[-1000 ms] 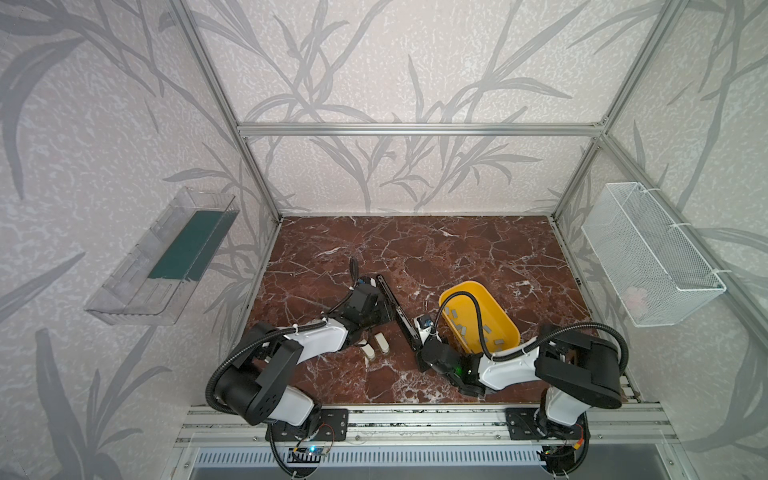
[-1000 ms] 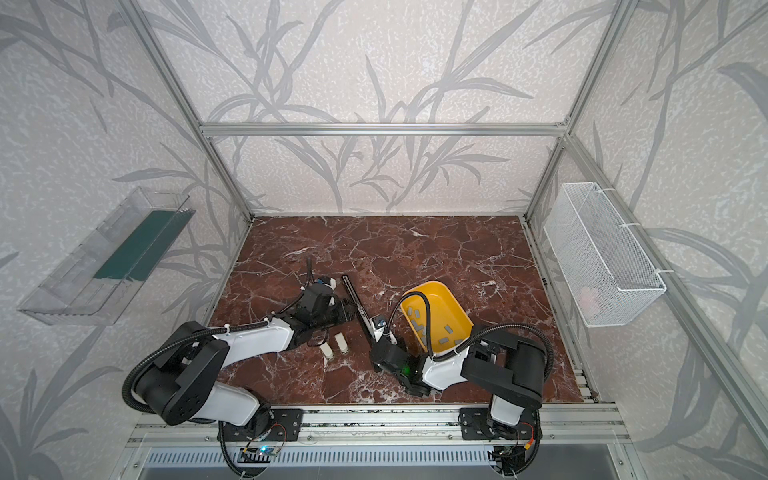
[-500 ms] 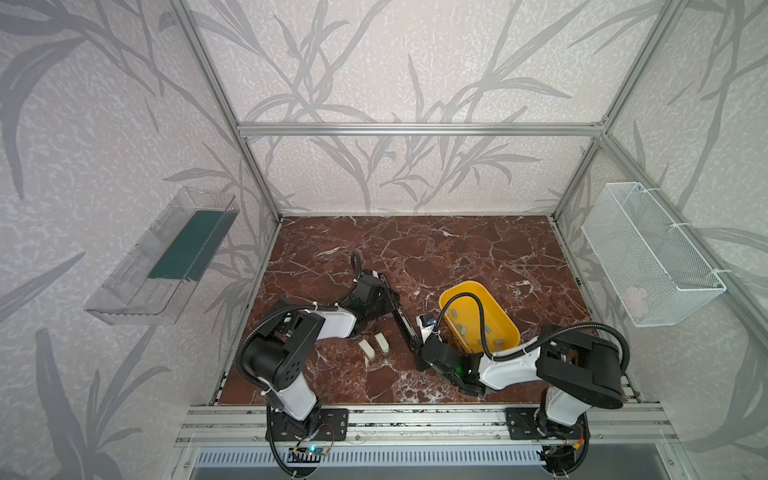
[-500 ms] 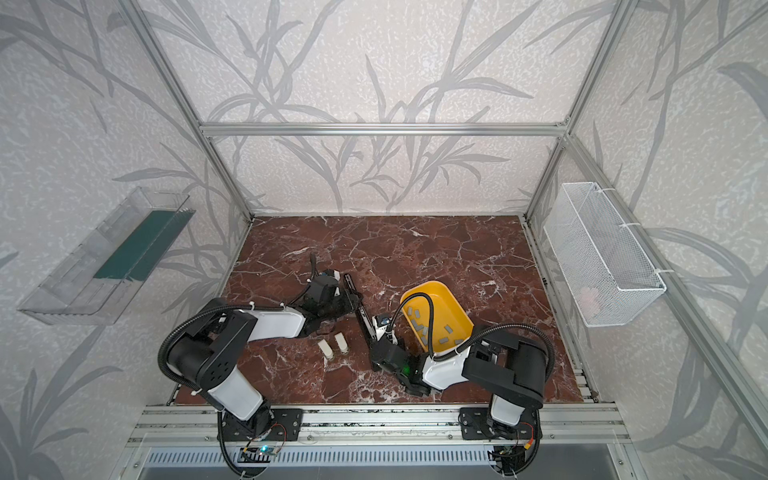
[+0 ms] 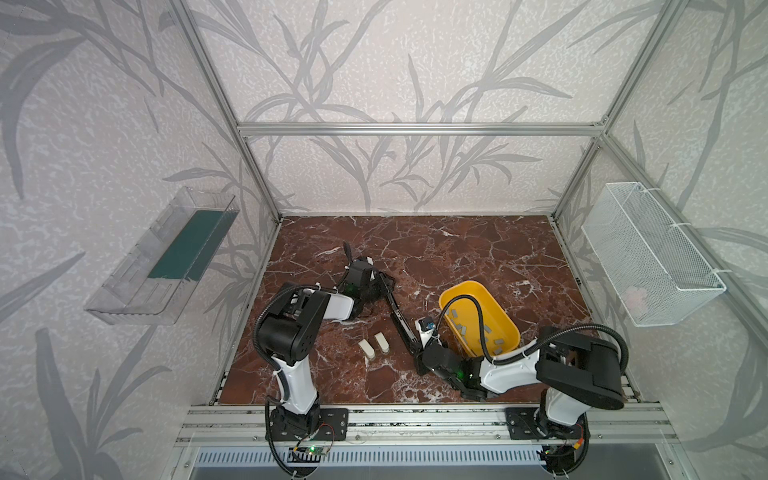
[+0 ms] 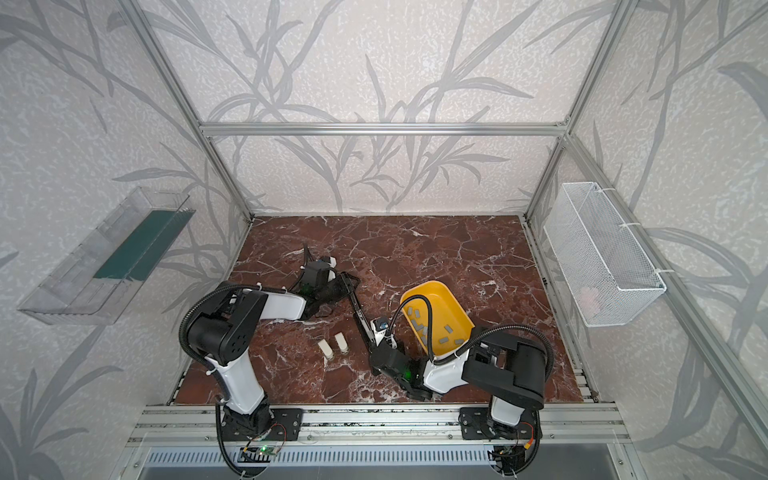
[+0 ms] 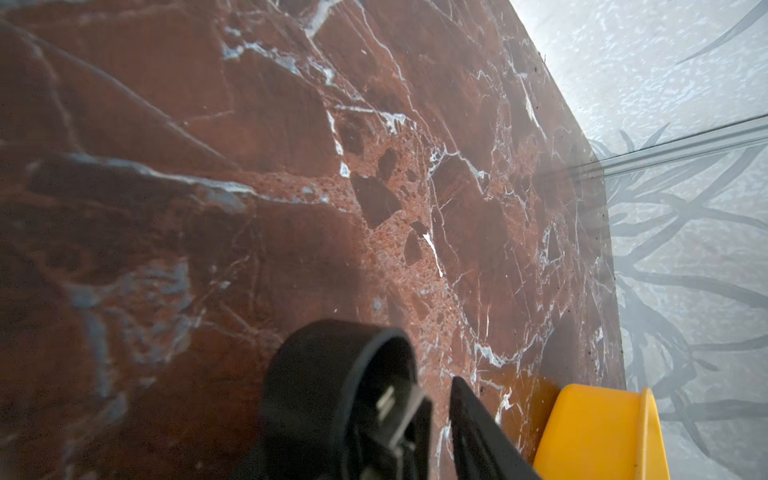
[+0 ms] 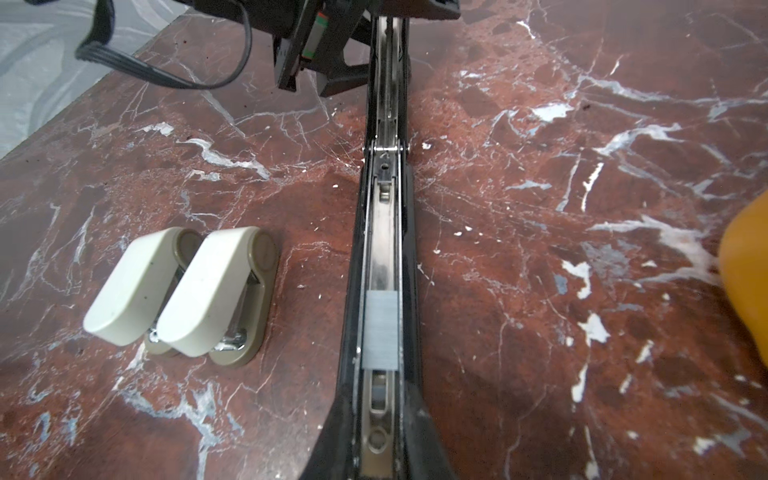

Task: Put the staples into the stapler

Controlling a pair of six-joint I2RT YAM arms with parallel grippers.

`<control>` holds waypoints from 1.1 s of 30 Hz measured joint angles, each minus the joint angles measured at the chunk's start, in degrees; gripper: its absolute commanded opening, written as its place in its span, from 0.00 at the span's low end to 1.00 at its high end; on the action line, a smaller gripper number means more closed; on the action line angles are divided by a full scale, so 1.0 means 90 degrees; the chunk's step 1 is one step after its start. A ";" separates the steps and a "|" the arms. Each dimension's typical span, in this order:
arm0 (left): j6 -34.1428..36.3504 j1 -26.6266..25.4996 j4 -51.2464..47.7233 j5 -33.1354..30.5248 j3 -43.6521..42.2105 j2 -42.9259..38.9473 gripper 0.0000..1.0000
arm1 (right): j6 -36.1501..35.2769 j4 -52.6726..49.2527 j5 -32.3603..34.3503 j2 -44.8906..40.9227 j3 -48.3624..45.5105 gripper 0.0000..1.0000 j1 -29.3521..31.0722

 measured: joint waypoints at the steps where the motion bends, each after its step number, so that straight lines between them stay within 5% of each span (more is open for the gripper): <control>1: 0.0080 -0.0002 -0.0061 0.0005 -0.0002 -0.0039 0.52 | -0.0024 0.0041 0.0000 0.0000 -0.0022 0.00 0.0000; 19: 0.1474 -0.0260 0.1093 0.0736 -0.0981 -0.1161 0.44 | -0.0299 0.0602 0.0005 0.0248 -0.0087 0.00 0.0012; 33: 0.3623 -0.1525 0.1231 -0.0801 -0.2144 -0.2722 0.48 | -0.0427 0.0777 -0.0070 0.0267 -0.0211 0.00 0.0134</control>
